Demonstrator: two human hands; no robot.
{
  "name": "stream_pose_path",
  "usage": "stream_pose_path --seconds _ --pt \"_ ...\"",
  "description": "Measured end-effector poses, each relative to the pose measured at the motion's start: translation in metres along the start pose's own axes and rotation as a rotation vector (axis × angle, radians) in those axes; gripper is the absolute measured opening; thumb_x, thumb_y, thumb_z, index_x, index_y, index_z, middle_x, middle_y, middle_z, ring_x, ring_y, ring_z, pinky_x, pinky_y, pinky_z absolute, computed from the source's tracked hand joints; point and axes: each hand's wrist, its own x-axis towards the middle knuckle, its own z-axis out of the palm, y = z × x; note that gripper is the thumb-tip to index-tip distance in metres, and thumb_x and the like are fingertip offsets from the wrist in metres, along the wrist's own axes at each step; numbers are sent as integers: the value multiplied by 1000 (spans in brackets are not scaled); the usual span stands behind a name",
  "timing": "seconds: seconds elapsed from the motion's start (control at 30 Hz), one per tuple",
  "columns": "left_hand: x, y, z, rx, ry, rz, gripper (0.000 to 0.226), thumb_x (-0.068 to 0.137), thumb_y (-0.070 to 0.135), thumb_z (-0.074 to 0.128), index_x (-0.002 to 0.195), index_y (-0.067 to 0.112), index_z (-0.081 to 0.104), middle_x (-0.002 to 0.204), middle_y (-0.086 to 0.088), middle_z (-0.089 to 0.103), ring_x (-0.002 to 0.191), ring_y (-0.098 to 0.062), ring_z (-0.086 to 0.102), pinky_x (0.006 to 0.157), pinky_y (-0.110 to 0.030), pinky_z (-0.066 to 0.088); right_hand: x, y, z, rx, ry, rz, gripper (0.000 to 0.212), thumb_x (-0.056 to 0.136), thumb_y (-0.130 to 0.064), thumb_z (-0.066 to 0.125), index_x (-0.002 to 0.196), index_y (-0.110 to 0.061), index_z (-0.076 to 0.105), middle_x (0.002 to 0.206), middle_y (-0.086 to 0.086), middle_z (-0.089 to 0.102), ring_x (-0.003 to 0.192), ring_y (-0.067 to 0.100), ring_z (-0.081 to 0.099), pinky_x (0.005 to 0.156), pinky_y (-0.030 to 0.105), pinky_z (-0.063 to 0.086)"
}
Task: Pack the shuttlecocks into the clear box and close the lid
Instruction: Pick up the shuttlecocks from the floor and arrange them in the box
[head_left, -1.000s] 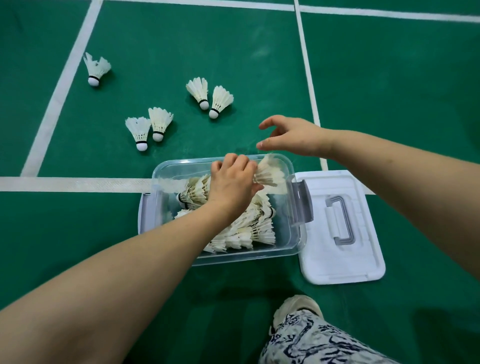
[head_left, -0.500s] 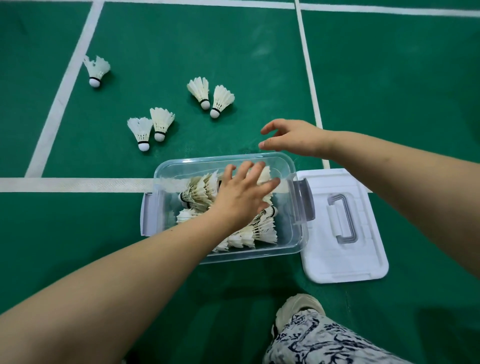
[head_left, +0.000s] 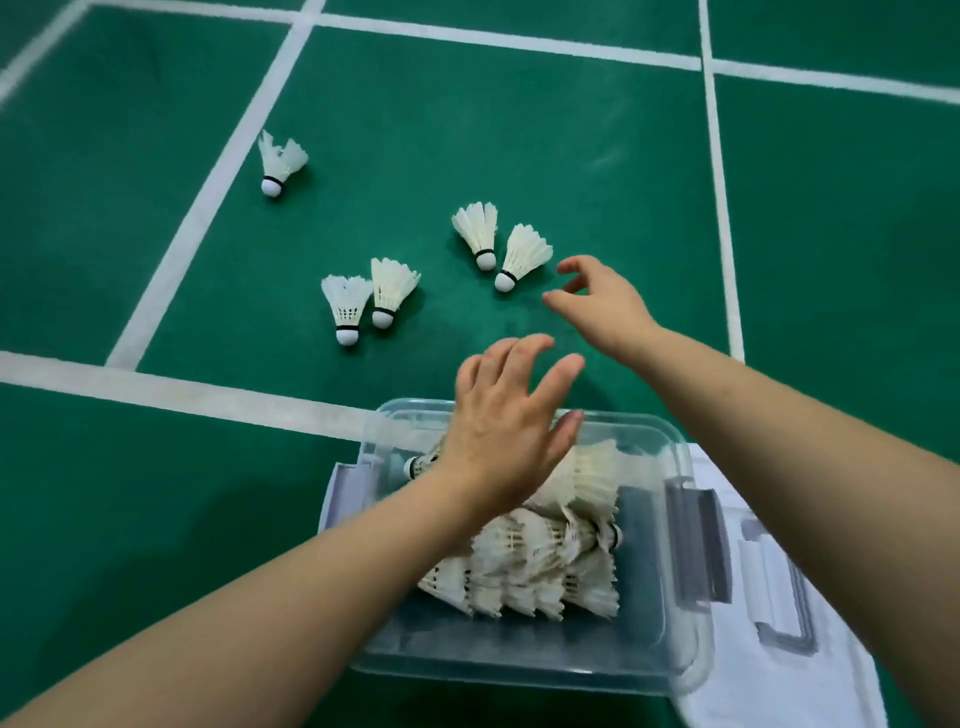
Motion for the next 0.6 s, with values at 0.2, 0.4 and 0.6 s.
stream_pose_path --seconds 0.2,0.4,0.6 --pt "-3 -43 -1 28 37 -172 39 83 39 42 117 21 42 121 -5 37 109 -25 38 89 -39 28 69 -13 33 -134 -6 102 95 72 -53 68 146 -28 14 152 10 12 137 38 19 112 43 21" --pt "-7 -54 -3 11 70 -324 39 81 38 44 115 19 42 121 -6 38 109 -26 38 92 -38 27 128 -44 64 -321 -19 96 107 65 -63 69 146 -37 3 157 6 -5 140 40 9 111 52 21" --pt "-5 -53 -1 -7 116 -408 43 79 40 46 116 20 40 119 -5 40 108 -24 41 92 -38 35 160 -60 84 -448 -78 31 101 60 -70 67 142 -39 18 155 5 6 135 42 18 108 52 25"
